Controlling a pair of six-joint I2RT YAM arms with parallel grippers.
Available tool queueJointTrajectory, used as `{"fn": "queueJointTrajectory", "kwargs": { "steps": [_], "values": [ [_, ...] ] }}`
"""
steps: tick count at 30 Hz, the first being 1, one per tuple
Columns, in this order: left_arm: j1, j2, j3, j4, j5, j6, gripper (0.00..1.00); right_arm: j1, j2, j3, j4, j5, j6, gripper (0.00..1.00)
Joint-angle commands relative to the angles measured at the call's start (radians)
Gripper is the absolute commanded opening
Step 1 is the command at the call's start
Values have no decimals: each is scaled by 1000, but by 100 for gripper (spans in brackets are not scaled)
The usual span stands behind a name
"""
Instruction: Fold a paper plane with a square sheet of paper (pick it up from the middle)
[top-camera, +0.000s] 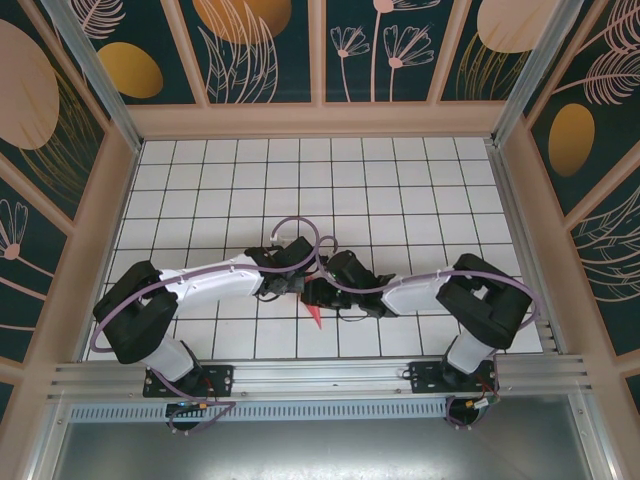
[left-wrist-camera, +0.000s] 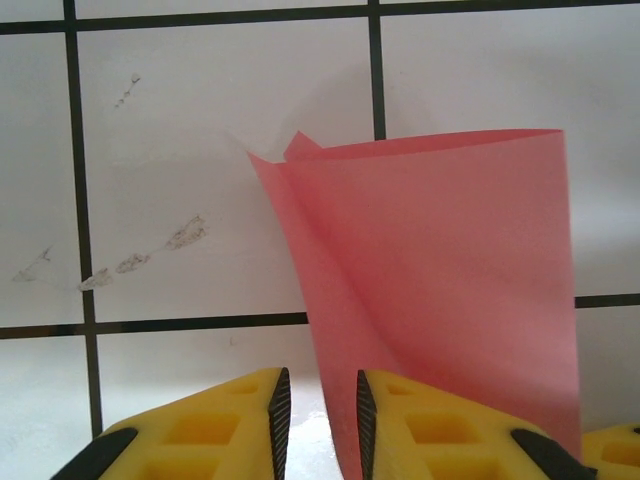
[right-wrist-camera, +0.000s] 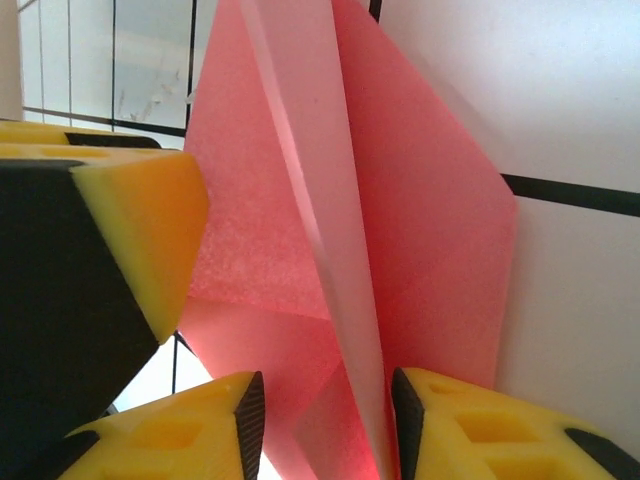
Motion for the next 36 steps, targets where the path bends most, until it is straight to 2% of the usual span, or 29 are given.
{"fn": "queueJointTrajectory", "kwargs": {
  "steps": [1,11,14,17,21,25,31,36],
  "values": [
    [1,-30,-13,10,-8,8,27,13,33,27,-38,28,-22,38],
    [1,-72,-29,17,-12,4,27,37,52,68,-123,90,-32,25],
    [1,-110,-45,35,-23,-6,27,38,40,79,-154,104,-37,16],
    [1,-186,-78,75,-38,-18,27,38,2,102,-220,143,-47,10],
    [1,-322,-133,113,-112,-46,32,33,-59,172,-416,283,-67,9],
    [3,-453,-207,153,-177,-58,35,-14,-69,262,-651,446,-72,10],
    [21,-550,-268,154,-217,-65,36,-83,30,365,-760,476,-113,11],
    [37,-597,-301,149,-217,-64,36,-94,127,449,-804,487,-145,11]
  ]
}}
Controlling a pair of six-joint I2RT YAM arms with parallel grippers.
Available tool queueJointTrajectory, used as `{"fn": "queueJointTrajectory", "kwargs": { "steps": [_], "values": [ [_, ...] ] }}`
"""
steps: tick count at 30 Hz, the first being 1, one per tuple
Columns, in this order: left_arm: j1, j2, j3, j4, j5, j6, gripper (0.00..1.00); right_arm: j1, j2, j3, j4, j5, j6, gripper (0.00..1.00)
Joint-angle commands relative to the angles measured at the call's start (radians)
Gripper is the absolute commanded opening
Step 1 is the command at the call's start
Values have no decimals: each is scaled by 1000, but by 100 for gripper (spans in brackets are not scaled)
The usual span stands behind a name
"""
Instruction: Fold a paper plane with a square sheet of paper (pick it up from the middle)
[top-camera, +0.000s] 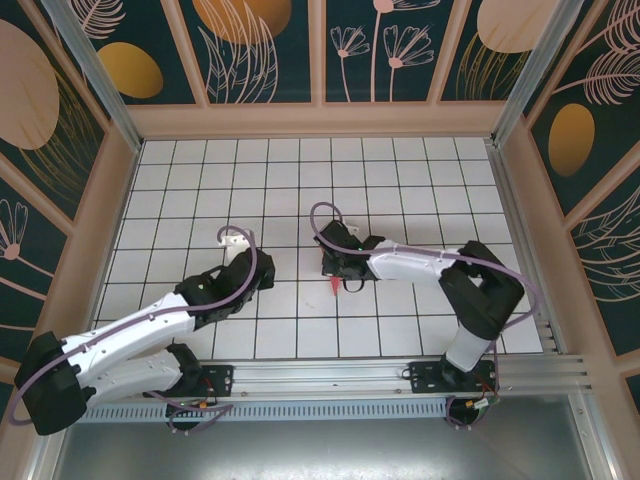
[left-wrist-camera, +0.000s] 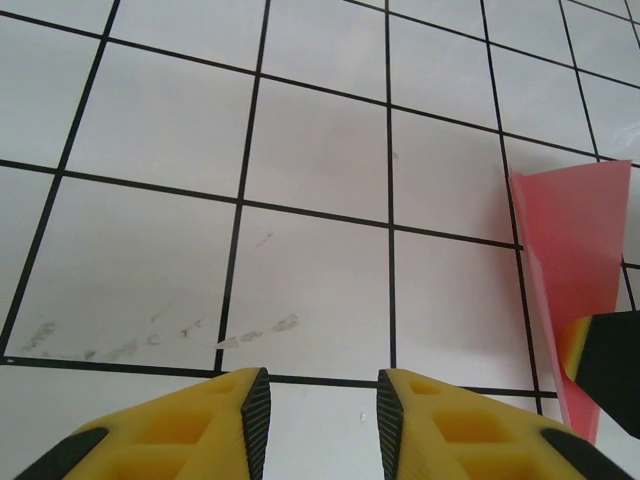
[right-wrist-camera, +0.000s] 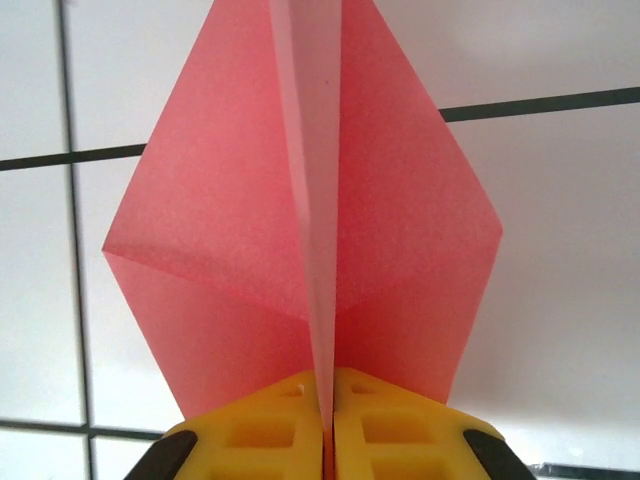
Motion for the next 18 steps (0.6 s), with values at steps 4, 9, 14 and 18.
{"fn": "queueJointTrajectory", "kwargs": {
  "steps": [4,9,14,18],
  "values": [
    [21,-71,-45,11,-33,-15,36,-5,102,90,-110,37,-55,11],
    [40,-101,-68,11,-23,-12,36,-5,139,96,-114,22,-64,14],
    [51,-116,-82,12,-12,-8,36,-5,162,80,-117,16,-50,19],
    [57,-115,-87,18,-1,-4,37,-5,168,53,-92,3,-38,22]
  ]
}}
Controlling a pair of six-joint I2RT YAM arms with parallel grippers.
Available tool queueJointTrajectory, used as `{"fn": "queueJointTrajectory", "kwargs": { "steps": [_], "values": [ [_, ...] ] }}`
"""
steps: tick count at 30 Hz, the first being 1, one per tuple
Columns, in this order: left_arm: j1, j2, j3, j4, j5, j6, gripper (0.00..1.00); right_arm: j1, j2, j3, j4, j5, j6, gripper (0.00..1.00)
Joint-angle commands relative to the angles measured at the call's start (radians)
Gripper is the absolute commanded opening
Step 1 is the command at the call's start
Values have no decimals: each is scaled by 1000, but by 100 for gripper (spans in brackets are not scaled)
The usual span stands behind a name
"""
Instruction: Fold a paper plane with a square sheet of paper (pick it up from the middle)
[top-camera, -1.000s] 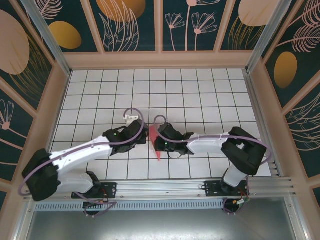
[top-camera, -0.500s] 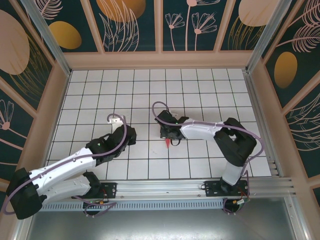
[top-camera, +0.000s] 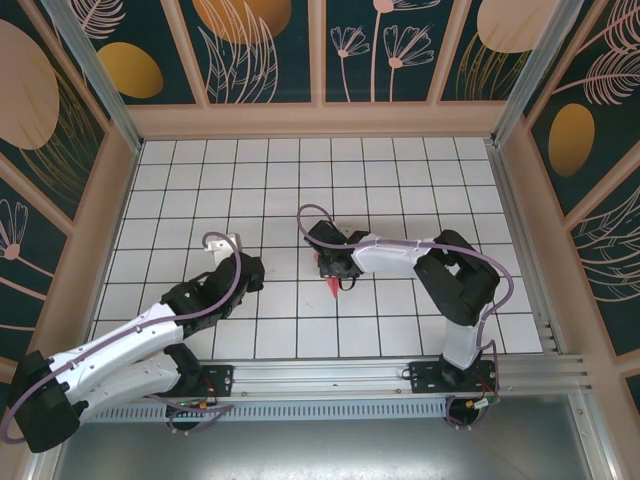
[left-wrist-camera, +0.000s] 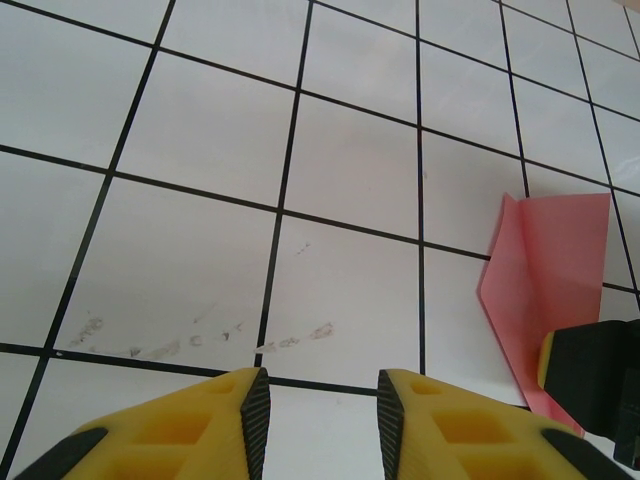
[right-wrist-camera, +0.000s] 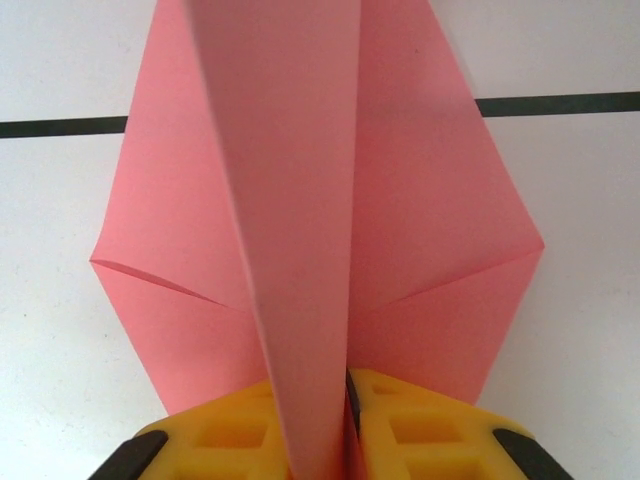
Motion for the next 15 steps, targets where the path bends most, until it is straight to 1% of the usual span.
{"fn": "queueJointTrajectory", "kwargs": {
  "steps": [1,5,6,8,12,15],
  "values": [
    [12,-7,-15,15,-3,-1,37,-5,53,-34,-37,-12,4,23],
    [15,-2,-12,16,4,0,37,-5,83,-47,-24,-10,-8,25],
    [17,-2,-12,18,4,2,37,-6,87,-49,-16,-6,-18,27],
    [18,-2,-12,19,6,4,37,-10,89,-52,3,-12,-44,29],
    [23,5,-13,24,13,7,37,-16,103,-31,-1,9,-90,29],
    [30,15,-12,32,21,11,37,-17,93,-6,-33,6,-92,29]
  ]
}}
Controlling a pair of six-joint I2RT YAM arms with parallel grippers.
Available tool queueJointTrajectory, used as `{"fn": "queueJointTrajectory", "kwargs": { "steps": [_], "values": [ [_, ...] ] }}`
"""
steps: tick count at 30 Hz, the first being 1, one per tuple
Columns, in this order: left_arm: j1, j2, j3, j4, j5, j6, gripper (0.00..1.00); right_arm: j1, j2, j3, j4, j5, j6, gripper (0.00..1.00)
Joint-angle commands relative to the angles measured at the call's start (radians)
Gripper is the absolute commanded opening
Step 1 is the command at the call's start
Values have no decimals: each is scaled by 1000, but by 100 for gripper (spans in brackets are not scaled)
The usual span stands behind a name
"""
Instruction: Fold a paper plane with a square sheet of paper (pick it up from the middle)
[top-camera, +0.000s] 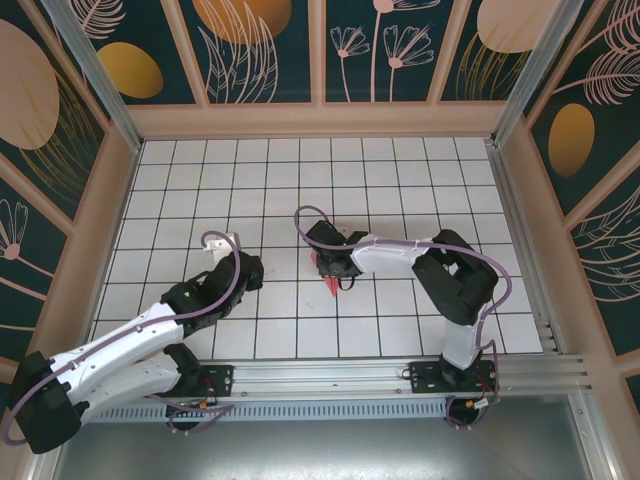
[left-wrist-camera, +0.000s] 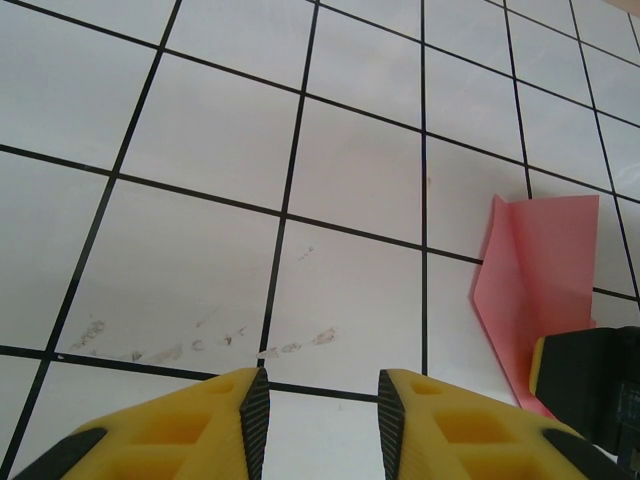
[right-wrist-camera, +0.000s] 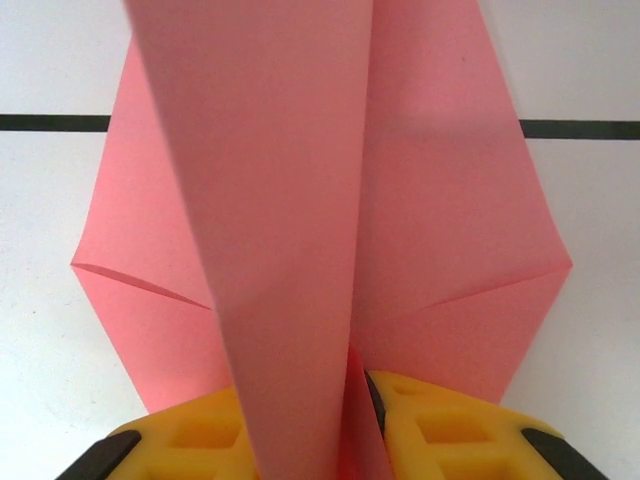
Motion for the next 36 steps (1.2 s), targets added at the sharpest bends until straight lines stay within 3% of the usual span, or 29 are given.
{"fn": "queueJointTrajectory", "kwargs": {
  "steps": [1,16,20,22,25,28,32,36],
  "values": [
    [13,13,-8,22,14,14,37,-15,65,1,-61,-3,-29,29],
    [37,52,33,31,20,54,37,-9,-143,71,-123,34,-12,53],
    [40,49,37,25,10,61,37,-4,-225,72,-136,90,5,55],
    [45,49,42,18,-14,80,39,-1,-304,60,-121,140,-1,61],
    [67,49,46,11,-85,111,64,-4,-439,22,-110,313,0,68],
    [133,48,45,40,-109,178,70,-42,-571,-68,-92,512,12,76],
    [278,48,32,110,-142,260,98,-195,-730,-227,13,673,-42,81],
    [437,49,-13,258,-163,336,99,-383,-811,-408,257,685,-243,82]
  ]
}}
